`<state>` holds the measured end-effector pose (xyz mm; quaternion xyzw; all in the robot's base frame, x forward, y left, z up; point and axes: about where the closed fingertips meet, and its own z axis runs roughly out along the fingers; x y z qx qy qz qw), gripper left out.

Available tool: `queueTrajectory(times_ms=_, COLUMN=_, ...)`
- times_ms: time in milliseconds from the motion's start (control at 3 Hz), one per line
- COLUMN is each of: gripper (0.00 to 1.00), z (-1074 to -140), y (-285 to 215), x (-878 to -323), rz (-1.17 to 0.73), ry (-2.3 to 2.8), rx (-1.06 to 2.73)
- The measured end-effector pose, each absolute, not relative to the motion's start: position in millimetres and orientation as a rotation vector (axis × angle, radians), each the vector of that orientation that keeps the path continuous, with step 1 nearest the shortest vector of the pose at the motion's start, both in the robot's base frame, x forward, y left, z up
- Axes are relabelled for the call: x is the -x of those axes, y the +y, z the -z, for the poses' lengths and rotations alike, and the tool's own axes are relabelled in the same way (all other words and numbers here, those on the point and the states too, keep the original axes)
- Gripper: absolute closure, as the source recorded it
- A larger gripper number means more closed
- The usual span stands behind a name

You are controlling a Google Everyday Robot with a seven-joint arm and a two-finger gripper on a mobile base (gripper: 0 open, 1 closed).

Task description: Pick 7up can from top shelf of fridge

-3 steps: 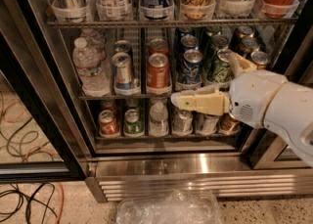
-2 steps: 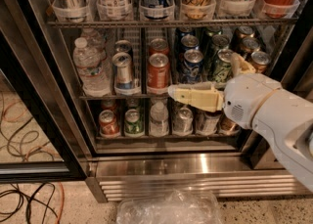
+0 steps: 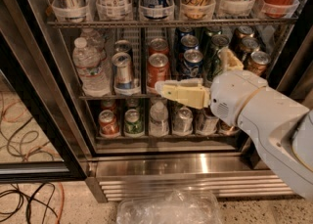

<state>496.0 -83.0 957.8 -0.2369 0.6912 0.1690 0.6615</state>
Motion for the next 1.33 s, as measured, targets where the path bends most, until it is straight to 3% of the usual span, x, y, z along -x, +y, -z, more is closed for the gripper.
queueTrajectory(times_ms=667, gripper=0.0, z=-958.0, y=-166.0, x=-504.0, rz=-0.173, ry=1.48, rx=0.343)
queueTrajectory(times_ms=1333, gripper=0.0, z=-967.1, y=-166.7, x=-508.1, rz=-0.191, ry=1.447, rx=0.278)
